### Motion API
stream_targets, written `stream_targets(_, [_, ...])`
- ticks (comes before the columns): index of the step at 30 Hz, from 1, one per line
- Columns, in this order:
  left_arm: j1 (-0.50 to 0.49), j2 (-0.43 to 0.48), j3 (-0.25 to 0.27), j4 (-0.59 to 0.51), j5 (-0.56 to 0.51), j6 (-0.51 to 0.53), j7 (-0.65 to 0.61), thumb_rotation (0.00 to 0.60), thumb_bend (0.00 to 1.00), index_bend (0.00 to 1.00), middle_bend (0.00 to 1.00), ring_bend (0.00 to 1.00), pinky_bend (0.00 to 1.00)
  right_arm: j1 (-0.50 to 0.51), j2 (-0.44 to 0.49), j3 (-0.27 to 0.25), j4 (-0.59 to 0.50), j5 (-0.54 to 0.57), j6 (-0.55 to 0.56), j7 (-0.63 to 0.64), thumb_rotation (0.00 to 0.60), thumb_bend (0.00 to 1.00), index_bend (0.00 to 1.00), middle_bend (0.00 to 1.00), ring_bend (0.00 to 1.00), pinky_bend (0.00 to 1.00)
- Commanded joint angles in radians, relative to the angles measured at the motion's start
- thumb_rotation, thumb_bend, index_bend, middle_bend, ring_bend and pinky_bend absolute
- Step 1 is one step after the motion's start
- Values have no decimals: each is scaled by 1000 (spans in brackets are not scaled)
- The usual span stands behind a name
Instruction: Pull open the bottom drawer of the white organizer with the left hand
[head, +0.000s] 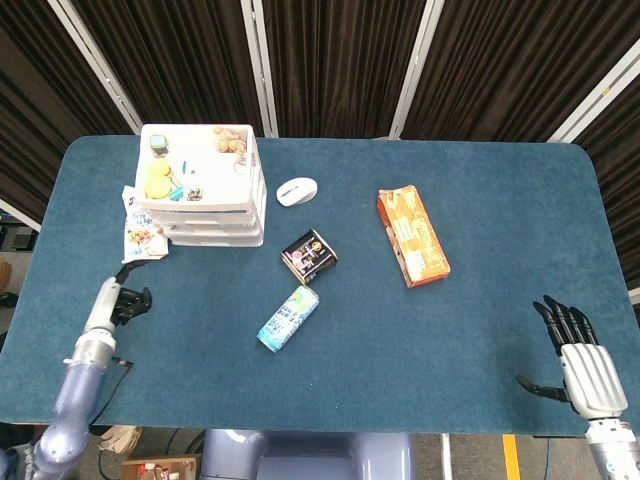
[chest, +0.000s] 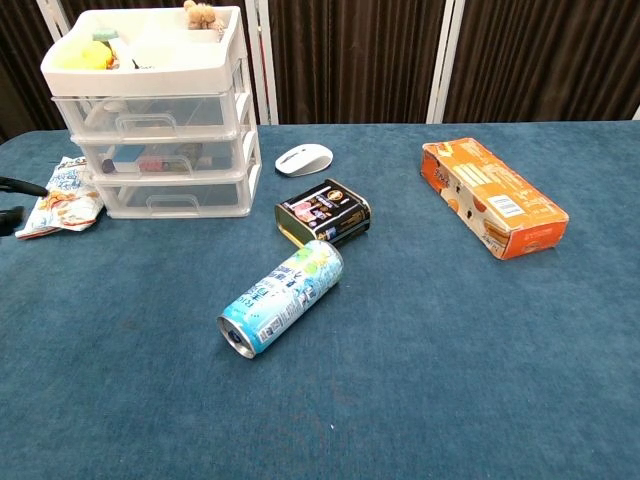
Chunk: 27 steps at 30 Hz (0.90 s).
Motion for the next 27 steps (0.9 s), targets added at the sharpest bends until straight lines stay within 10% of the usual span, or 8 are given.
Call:
stream_targets(1, [-71, -45, -45, 50, -106, -75, -14, 600, 653, 148, 986, 955, 903, 2, 2, 0, -2, 3, -5, 5, 600, 111, 0, 0, 0, 19])
stream_targets(27, [-304, -261, -113, 381, -405, -240, -79, 600, 656, 141, 987, 957, 904, 19, 23, 5, -24, 30, -45, 64, 600, 111, 0, 0, 0, 19])
